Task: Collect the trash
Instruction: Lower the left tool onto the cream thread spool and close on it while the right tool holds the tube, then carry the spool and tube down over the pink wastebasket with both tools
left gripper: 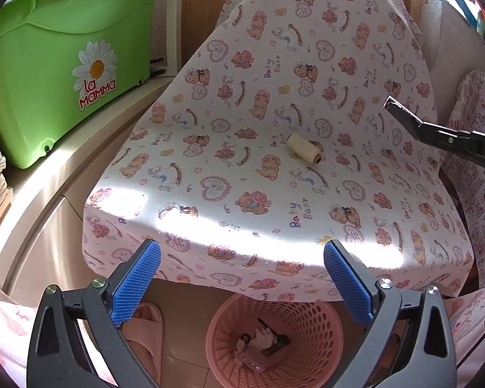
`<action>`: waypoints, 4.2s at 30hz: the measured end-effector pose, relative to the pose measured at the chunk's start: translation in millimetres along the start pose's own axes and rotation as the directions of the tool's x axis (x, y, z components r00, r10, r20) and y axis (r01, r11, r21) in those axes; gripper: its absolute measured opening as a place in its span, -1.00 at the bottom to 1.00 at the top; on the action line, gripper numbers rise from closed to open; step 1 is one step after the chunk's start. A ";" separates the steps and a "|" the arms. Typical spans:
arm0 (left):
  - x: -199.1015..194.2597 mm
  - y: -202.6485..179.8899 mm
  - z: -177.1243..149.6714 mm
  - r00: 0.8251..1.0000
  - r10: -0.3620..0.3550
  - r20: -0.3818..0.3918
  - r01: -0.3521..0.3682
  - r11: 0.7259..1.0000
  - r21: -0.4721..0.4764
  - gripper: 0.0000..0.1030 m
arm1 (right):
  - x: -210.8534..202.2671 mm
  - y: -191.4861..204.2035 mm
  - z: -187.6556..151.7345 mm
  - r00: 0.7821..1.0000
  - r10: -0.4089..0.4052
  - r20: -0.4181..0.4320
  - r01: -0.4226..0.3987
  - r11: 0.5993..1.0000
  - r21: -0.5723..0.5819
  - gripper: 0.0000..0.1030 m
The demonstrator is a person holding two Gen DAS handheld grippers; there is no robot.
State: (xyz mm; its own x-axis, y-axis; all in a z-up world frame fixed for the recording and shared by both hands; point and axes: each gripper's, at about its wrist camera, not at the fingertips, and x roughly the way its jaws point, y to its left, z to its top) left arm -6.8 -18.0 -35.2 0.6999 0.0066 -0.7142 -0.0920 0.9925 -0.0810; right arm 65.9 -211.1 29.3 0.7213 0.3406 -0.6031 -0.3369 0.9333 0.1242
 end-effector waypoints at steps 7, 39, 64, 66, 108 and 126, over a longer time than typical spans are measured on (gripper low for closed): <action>5.8 -22.2 27.1 0.999 -0.025 0.027 0.024 0.999 0.044 0.91 | 5.8 -26.1 4.8 0.999 -0.041 -0.019 0.042 0.996 0.077 -0.88; 115.7 -52.0 79.0 0.956 -0.165 -0.241 0.159 0.986 -0.043 -0.49 | -5.1 -53.6 13.0 0.996 -0.092 0.015 0.089 0.985 0.150 -0.88; -8.1 -36.9 9.8 0.985 -0.158 -0.063 0.167 0.968 0.185 -0.49 | -16.5 -24.2 -12.4 1.000 -0.022 -0.012 0.023 0.992 0.126 -0.88; -11.0 -33.8 2.9 0.986 -0.157 -0.063 0.165 0.971 0.171 -0.49 | -19.5 -19.5 -19.7 1.000 -0.013 -0.021 0.016 0.993 0.120 -0.88; 111.5 -12.7 -102.5 0.822 0.010 -0.570 0.032 0.997 0.065 -0.58 | 97.1 46.0 -200.1 0.771 -0.043 -0.635 0.030 0.999 -0.031 -0.87; 144.7 -8.2 -138.9 0.714 0.041 -0.699 0.012 0.997 0.070 -0.40 | 131.7 29.0 -232.9 0.702 -0.030 -0.712 0.076 0.996 0.034 -0.55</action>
State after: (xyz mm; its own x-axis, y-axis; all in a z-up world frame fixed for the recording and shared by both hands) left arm -3.2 -42.2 -234.5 0.0003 -0.0404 -0.9992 -0.0337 0.9986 -0.0404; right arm 10.2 -165.6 -230.0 0.0850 0.1306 -0.9878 -0.2600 0.9599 0.1045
